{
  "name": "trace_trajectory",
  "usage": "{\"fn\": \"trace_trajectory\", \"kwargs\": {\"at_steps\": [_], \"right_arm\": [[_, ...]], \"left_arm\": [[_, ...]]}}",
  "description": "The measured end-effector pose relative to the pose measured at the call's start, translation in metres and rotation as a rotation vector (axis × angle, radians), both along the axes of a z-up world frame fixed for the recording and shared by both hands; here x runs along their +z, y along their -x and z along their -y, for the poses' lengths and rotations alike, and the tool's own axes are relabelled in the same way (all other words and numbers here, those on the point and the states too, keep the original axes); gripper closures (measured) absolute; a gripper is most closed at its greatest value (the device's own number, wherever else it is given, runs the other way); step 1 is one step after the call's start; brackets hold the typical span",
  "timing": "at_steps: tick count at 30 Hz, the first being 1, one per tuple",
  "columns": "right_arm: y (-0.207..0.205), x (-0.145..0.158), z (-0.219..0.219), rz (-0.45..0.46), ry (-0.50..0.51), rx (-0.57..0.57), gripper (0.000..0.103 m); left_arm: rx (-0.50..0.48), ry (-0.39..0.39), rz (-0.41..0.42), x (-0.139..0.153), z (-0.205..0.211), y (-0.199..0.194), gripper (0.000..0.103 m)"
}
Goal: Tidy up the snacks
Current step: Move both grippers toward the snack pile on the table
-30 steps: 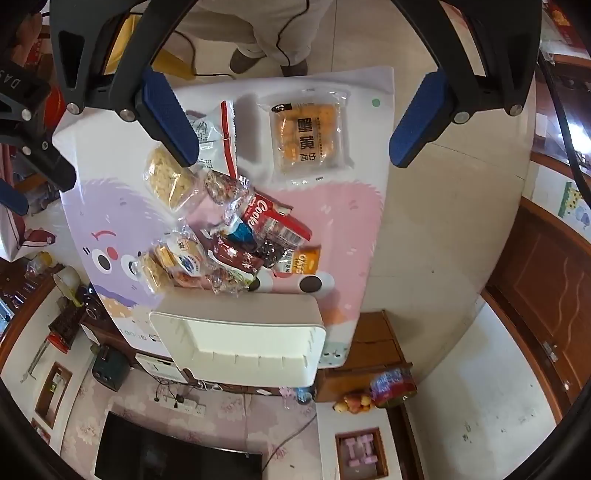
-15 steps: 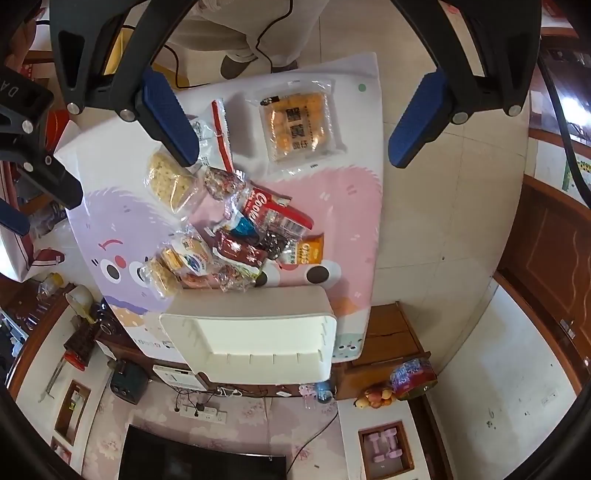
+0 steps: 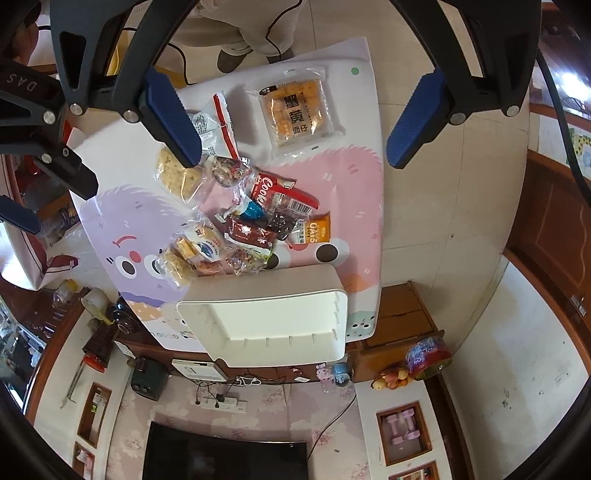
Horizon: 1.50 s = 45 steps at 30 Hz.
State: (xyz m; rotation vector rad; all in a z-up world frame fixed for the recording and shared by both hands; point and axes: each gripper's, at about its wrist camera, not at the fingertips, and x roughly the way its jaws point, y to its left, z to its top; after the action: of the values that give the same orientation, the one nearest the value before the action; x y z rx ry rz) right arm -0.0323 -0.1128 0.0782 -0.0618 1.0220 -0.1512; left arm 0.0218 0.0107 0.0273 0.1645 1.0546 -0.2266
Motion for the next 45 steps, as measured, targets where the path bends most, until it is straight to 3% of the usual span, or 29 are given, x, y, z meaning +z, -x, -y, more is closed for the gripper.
{"fn": "trace_trajectory", "kwargs": {"at_steps": [25, 45], "right_arm": [[0.000, -0.011, -0.019, -0.029, 0.013, -0.007, 0.007], [-0.001, -0.027, -0.027, -0.068, -0.037, -0.012, 0.011]], "left_arm": [[0.004, 0.034, -0.069, -0.019, -0.023, -0.007, 0.003], [-0.030, 0.004, -0.114, -0.039, -0.027, -0.014, 0.003]]}}
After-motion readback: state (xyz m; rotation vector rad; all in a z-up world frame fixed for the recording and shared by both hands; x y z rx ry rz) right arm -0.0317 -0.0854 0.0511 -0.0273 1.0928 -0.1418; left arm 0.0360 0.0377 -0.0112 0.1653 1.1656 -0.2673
